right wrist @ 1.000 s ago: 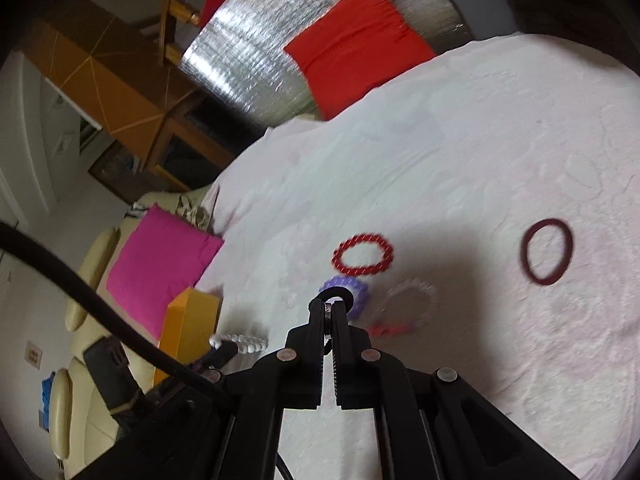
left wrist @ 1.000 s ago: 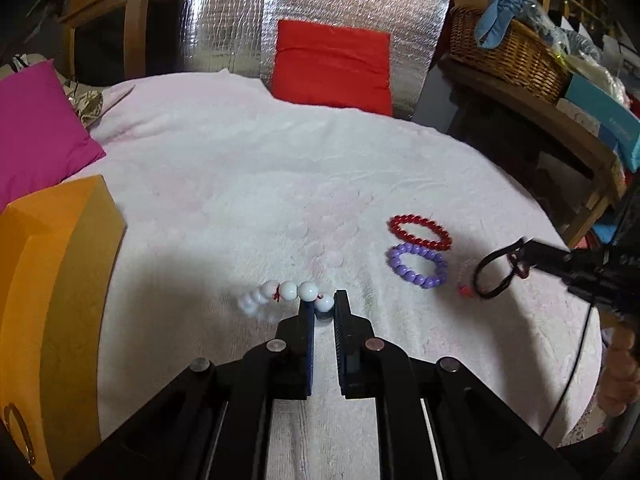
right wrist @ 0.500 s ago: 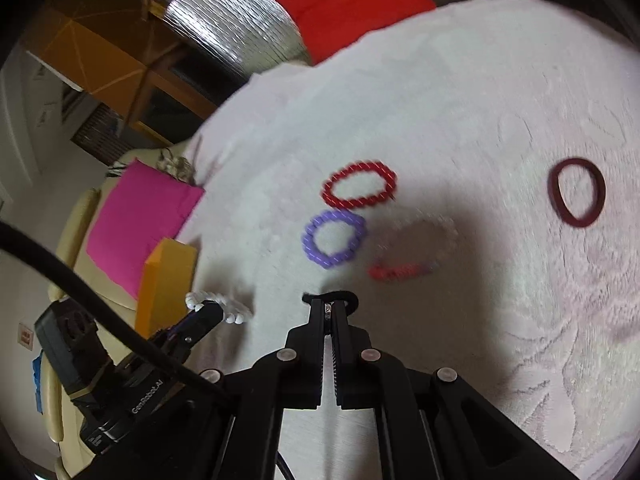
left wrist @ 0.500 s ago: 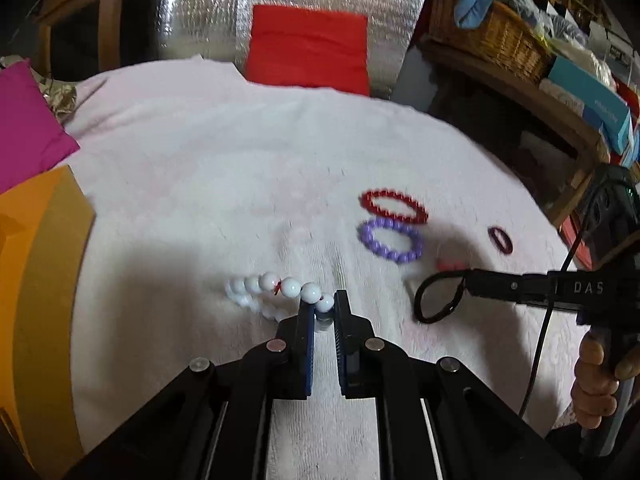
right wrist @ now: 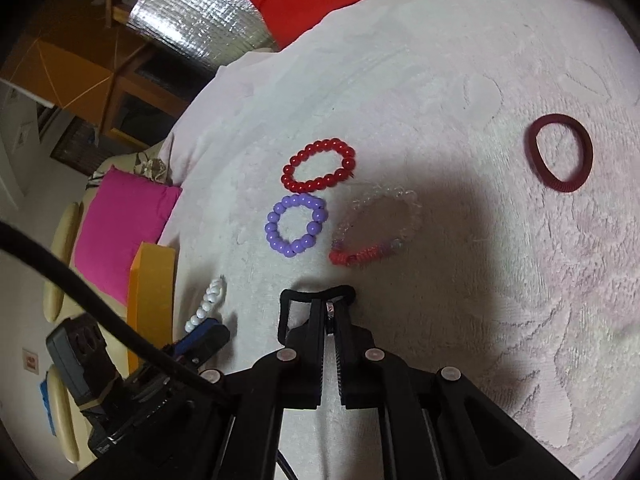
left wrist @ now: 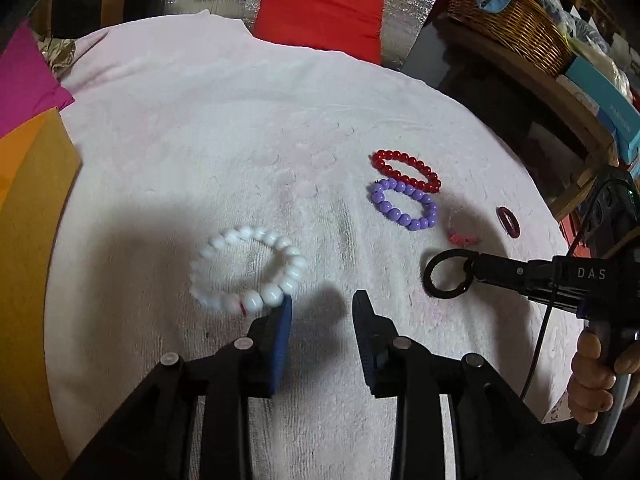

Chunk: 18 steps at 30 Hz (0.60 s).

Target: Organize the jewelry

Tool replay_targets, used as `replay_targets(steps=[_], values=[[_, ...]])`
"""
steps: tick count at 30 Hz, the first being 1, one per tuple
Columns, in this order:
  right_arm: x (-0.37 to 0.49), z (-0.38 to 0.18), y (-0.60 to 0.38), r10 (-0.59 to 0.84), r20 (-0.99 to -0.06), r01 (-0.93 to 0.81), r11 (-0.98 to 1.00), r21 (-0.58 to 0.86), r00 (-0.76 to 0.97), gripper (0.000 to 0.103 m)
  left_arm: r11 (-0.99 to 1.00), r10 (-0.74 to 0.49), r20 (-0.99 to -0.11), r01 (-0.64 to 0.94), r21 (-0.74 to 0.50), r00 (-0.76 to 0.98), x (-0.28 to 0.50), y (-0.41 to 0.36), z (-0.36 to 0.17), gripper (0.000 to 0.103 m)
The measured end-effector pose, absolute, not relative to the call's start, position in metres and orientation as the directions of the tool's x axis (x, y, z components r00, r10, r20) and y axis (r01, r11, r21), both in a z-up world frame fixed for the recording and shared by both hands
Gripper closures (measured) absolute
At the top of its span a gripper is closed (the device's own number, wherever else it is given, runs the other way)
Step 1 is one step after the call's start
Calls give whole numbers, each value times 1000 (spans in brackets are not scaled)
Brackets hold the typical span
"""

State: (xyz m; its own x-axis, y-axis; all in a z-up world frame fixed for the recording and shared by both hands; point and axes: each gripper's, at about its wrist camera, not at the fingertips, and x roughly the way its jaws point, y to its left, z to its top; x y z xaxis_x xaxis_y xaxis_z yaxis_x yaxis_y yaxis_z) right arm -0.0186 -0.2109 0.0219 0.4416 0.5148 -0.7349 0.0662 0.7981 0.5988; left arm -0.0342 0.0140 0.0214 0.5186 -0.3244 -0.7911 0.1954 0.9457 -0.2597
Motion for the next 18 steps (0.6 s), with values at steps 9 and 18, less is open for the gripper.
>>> replay_targets(steps=[9,18], values=[[-14,14,-210,535,-719,114,762,637,443,95,938,-344,-785,143,-317,515,-33,30,23,70],[-15,9,-222,595,-669,138,693,708,446,82,968,-229,-764,54,-247,604,-33,57,38,41]])
